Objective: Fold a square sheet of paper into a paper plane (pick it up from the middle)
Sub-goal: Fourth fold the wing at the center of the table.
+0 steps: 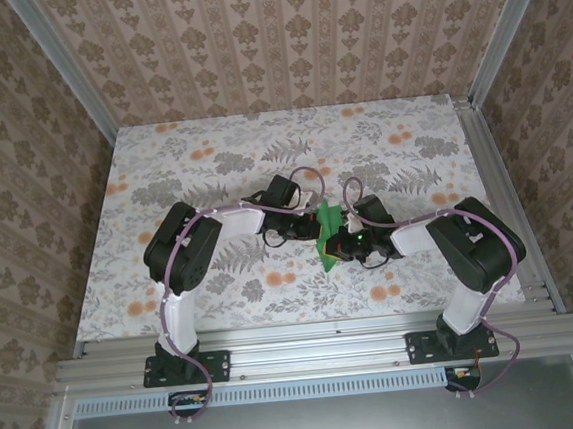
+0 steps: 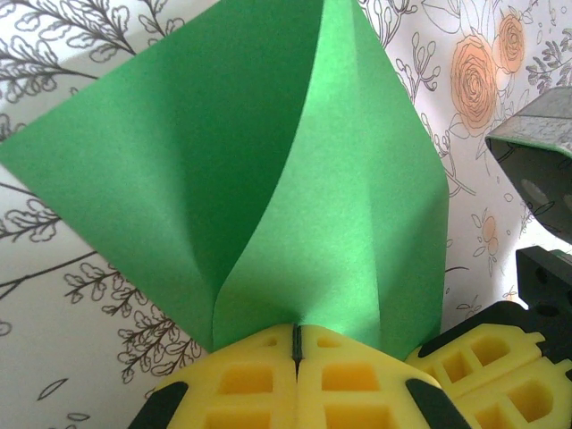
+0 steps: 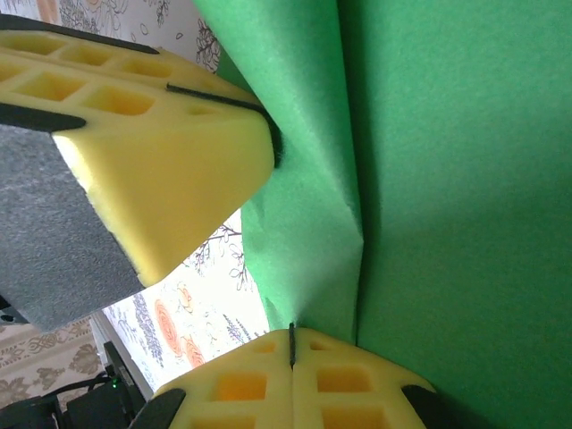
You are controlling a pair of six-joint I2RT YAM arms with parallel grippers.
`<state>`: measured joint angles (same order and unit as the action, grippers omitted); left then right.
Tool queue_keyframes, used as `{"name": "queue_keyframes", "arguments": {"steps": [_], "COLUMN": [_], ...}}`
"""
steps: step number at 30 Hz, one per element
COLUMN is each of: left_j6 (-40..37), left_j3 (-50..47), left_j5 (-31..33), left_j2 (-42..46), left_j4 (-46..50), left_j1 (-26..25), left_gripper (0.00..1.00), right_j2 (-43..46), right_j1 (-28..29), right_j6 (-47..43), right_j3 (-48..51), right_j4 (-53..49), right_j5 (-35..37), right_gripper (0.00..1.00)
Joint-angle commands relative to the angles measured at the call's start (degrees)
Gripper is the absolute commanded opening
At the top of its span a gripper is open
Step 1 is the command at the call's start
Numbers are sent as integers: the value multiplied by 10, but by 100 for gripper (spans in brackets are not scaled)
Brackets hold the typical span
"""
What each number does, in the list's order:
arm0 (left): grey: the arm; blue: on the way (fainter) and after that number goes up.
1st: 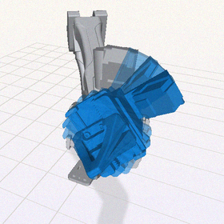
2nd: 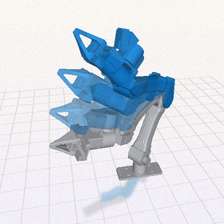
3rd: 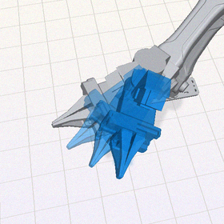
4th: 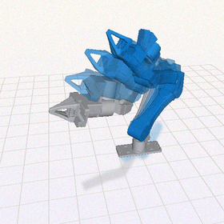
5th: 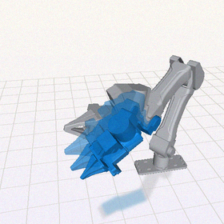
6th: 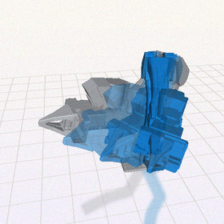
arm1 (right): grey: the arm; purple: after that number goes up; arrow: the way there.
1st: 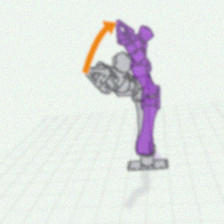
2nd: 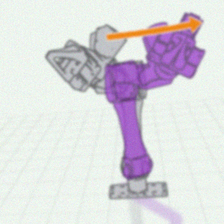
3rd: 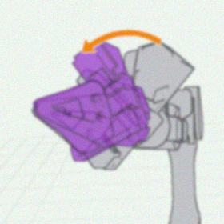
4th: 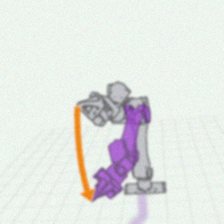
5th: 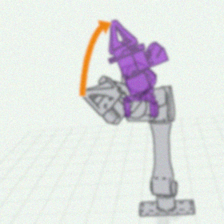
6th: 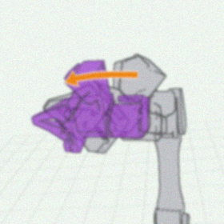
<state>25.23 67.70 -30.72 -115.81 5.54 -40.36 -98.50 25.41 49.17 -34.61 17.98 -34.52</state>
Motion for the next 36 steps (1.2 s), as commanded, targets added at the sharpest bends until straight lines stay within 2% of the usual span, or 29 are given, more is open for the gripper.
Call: {"name": "queue_keyframes", "arguments": {"steps": [1, 13, 19, 26, 36], "left_j6": [-12, -4, 10, 53, 102], "left_j3": [-11, 51, 76, 53, 24], "left_j5": [57, 38, 17, 7, 16], "left_j2": [-44, -9, 19, 57, 44], "left_j4": [74, 106, 113, 99, 63], "left_j1": [8, 17, 18, 7, -27], "left_gripper": [2, 4, 8, 13, 13], "right_j2": [0, 10, 3, 5, 11], "right_j1": [8, 9, 10, 10, 15], "right_j6": [-25, -54, -55, -54, -52], "right_j3": [16, 12, 13, 11, 8], "right_j4": [-97, -154, -147, -140, -141], "right_j5": [22, 54, 55, 51, 51], "right_gripper": [3, 3, 3, 3, 3]}}
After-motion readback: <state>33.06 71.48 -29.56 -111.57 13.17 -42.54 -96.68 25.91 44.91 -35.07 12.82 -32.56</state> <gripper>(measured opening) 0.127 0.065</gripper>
